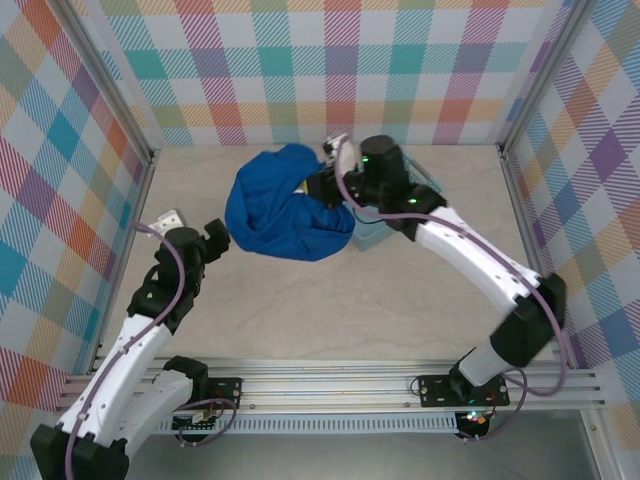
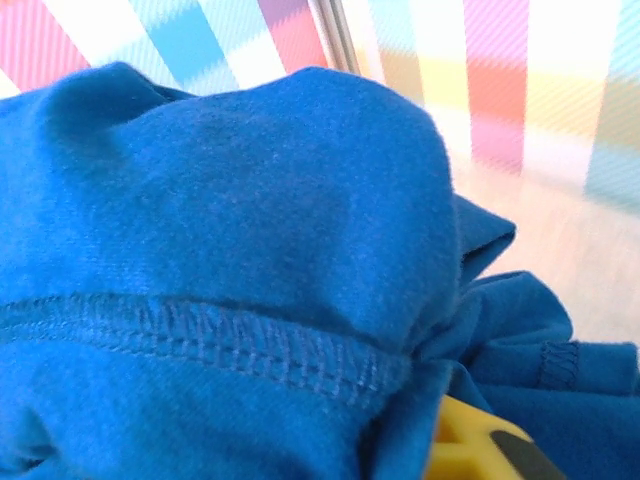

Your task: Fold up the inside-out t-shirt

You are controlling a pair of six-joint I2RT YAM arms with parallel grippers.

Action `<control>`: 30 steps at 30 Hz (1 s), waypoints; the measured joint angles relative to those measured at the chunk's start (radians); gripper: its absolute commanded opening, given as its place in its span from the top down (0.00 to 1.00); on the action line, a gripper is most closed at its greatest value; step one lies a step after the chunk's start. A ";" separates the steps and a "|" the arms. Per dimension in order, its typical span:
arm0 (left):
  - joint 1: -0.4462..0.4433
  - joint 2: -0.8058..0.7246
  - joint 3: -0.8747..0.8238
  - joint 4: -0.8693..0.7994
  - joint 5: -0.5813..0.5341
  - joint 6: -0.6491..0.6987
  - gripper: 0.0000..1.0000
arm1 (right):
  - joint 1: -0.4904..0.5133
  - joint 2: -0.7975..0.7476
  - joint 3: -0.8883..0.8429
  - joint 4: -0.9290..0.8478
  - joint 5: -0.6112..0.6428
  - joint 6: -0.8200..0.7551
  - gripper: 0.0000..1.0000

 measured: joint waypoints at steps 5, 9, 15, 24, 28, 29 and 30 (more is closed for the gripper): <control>0.000 -0.163 -0.019 -0.040 -0.132 -0.005 0.04 | 0.041 0.213 0.018 -0.111 0.060 -0.039 0.18; 0.001 -0.164 -0.019 -0.028 -0.089 -0.013 0.06 | 0.029 0.150 -0.118 -0.138 0.152 -0.114 0.14; 0.000 0.018 -0.021 0.029 0.097 -0.035 0.07 | -0.036 0.169 -0.079 -0.182 0.362 -0.206 0.17; -0.003 0.075 -0.026 0.075 0.193 -0.038 0.06 | -0.118 0.407 0.064 -0.255 0.407 -0.281 0.32; -0.005 0.073 -0.028 0.078 0.203 -0.038 0.06 | -0.183 0.446 0.097 -0.299 0.403 -0.296 0.37; -0.005 0.073 -0.029 0.077 0.207 -0.038 0.06 | -0.207 0.444 0.097 -0.310 0.404 -0.296 0.37; -0.005 0.072 -0.030 0.078 0.208 -0.038 0.06 | -0.237 0.442 0.097 -0.318 0.404 -0.295 0.37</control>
